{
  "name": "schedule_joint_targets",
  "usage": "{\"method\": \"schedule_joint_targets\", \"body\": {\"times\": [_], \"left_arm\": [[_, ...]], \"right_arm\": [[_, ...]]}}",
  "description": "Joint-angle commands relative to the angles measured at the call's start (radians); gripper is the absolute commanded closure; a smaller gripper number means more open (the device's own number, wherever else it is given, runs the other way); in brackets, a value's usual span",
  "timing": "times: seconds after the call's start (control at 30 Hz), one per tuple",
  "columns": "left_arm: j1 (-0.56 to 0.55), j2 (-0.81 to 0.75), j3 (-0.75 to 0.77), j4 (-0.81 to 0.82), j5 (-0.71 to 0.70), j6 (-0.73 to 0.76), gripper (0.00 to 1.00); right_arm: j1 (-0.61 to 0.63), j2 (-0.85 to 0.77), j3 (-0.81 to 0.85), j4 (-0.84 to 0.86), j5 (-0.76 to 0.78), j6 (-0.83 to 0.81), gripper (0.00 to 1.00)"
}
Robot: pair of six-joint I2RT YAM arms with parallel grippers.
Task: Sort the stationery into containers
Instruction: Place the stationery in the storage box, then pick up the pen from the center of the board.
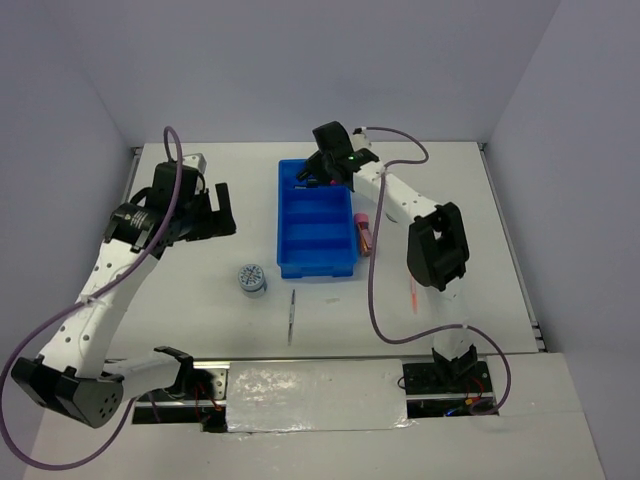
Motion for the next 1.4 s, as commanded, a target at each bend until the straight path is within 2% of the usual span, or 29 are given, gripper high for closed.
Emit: {"method": "schedule_joint_targets", "body": {"times": [0.0, 0.13, 0.2, 0.27, 0.33, 0.5, 0.53, 0.6, 0.67, 0.8, 0.87, 0.9, 1.0, 1.03, 1.1, 1.2, 1.23, 1.33, 1.37], "left_arm": [[0.009, -0.048, -0.03, -0.002, -0.002, -0.021, 0.01], [0.009, -0.071, -0.053, 0.003, 0.024, -0.013, 0.01], [0.009, -0.088, -0.059, 0.006, 0.032, 0.002, 0.01], [0.009, -0.103, -0.062, -0.001, 0.027, 0.017, 0.01], [0.009, -0.111, -0.065, -0.008, 0.023, 0.034, 0.01], [0.007, -0.12, -0.068, -0.025, 0.015, 0.062, 0.01], [0.009, -0.123, -0.068, -0.027, 0.015, 0.068, 0.01], [0.009, -0.126, -0.065, -0.03, 0.017, 0.073, 0.01], [0.009, -0.129, -0.057, -0.034, 0.033, 0.079, 0.01], [0.009, -0.116, -0.038, -0.045, 0.058, 0.091, 0.01], [0.006, -0.106, -0.039, -0.048, 0.057, 0.085, 0.01], [0.002, -0.094, -0.038, -0.063, 0.046, 0.07, 0.01], [-0.046, -0.07, -0.031, -0.086, 0.02, 0.028, 0.01], [-0.107, -0.062, -0.031, -0.093, -0.011, -0.02, 0.01], [-0.203, -0.044, -0.041, -0.1, -0.042, -0.105, 0.01], [-0.304, -0.045, -0.105, -0.059, -0.048, -0.212, 0.01], [-0.358, -0.048, -0.137, -0.045, -0.058, -0.269, 0.01], [-0.447, -0.018, -0.18, -0.005, -0.083, -0.318, 0.01], [-0.509, -0.002, -0.191, 0.007, -0.092, -0.35, 0.01]], "right_arm": [[-0.014, 0.028, 0.025, 0.034, 0.051, 0.088, 0.84], [-0.034, 0.057, 0.019, 0.116, 0.024, 0.069, 0.78], [-0.04, 0.097, 0.067, 0.136, -0.019, 0.035, 0.74], [-0.043, 0.138, 0.128, 0.104, -0.027, 0.027, 0.66], [-0.048, 0.143, 0.108, 0.112, -0.024, 0.033, 0.56], [-0.067, 0.175, 0.12, 0.153, -0.061, 0.021, 0.42], [-0.071, 0.181, 0.171, 0.141, -0.066, 0.009, 0.35], [-0.069, 0.187, 0.214, 0.118, -0.07, -0.043, 0.26], [-0.068, 0.158, 0.22, 0.144, -0.093, -0.069, 0.25], [-0.064, 0.004, 0.182, 0.193, -0.148, -0.207, 0.23], [-0.064, -0.068, 0.154, 0.161, -0.187, -0.33, 0.23], [-0.066, -0.148, 0.122, 0.141, -0.196, -0.373, 0.19], [-0.067, -0.284, 0.073, -0.055, -0.188, -0.526, 0.15], [-0.067, -0.315, 0.053, -0.177, -0.175, -0.586, 0.15], [-0.066, -0.426, -0.074, -0.297, -0.145, -0.634, 0.14], [-0.043, -0.63, -0.368, -0.302, -0.176, -0.706, 0.15], [-0.038, -0.747, -0.509, -0.296, -0.162, -0.706, 0.15], [-0.037, -0.941, -0.658, -0.322, -0.138, -0.648, 0.15], [-0.038, -0.976, -0.727, -0.333, -0.103, -0.633, 0.15]]}}
